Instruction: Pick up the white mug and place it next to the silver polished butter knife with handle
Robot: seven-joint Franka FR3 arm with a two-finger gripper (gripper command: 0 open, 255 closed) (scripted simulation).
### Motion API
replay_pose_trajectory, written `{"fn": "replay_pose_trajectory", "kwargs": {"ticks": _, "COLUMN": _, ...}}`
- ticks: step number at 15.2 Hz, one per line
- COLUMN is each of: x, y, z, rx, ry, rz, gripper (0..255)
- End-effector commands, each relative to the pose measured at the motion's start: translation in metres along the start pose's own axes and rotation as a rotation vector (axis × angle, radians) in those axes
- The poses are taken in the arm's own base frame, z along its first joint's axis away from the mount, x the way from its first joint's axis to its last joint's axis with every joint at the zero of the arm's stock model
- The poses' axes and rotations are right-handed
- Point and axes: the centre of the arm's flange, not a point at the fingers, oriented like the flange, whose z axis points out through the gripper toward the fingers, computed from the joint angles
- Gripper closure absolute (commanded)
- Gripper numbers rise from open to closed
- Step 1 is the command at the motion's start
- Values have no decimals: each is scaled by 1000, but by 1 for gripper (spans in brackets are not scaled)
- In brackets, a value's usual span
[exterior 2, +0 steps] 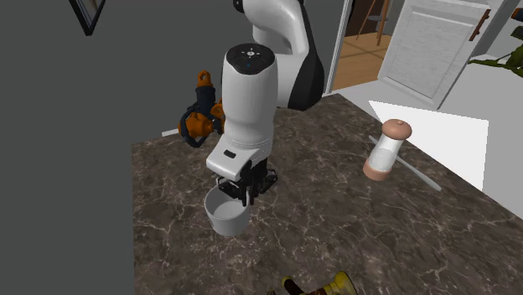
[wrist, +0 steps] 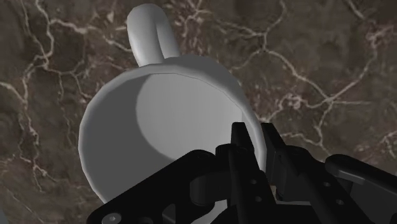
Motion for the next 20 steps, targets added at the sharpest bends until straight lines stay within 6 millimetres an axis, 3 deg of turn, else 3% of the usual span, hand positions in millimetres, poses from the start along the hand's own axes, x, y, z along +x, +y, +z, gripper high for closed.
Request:
{"fn": "replay_pose_trajectory", "kwargs": {"ticks": 1, "x": 0, "y": 1, "z": -8, "rx": 0, "ry": 0, "rz": 0, "gripper": 255}}
{"fn": "replay_pose_trajectory", "kwargs": {"ticks": 20, "x": -1, "y": 6, "z": -109, "rx": 0, "ry": 0, "rz": 0, "gripper": 255}}
